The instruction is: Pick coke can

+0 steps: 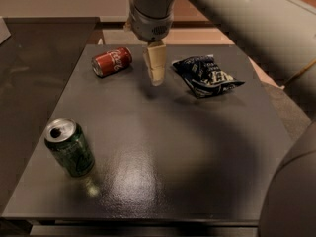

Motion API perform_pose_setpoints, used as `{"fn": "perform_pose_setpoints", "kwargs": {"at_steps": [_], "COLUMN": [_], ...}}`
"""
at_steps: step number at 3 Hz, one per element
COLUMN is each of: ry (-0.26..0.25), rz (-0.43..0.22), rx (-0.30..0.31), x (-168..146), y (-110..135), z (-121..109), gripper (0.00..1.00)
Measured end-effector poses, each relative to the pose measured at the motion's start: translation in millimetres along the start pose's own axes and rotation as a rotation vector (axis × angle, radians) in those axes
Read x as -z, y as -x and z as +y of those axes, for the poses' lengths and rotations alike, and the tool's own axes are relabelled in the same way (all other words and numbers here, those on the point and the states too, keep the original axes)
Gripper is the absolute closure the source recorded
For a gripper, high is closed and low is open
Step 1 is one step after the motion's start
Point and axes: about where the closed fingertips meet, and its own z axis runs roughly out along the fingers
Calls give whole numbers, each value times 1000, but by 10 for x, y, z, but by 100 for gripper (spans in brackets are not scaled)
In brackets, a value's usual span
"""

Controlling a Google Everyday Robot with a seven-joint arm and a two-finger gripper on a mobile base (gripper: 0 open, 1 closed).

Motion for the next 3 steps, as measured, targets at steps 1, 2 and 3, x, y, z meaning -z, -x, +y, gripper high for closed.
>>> {"fn": "perform_pose_setpoints", "kwargs": {"at_steps": [1, 2, 3], "ry": [28, 47, 65], "rz": [36, 81, 137], "rx": [59, 119, 180], "x": [-222, -396, -582], "y": [114, 229, 340], "z": [-238, -507, -739], "gripper": [0, 0, 0]}}
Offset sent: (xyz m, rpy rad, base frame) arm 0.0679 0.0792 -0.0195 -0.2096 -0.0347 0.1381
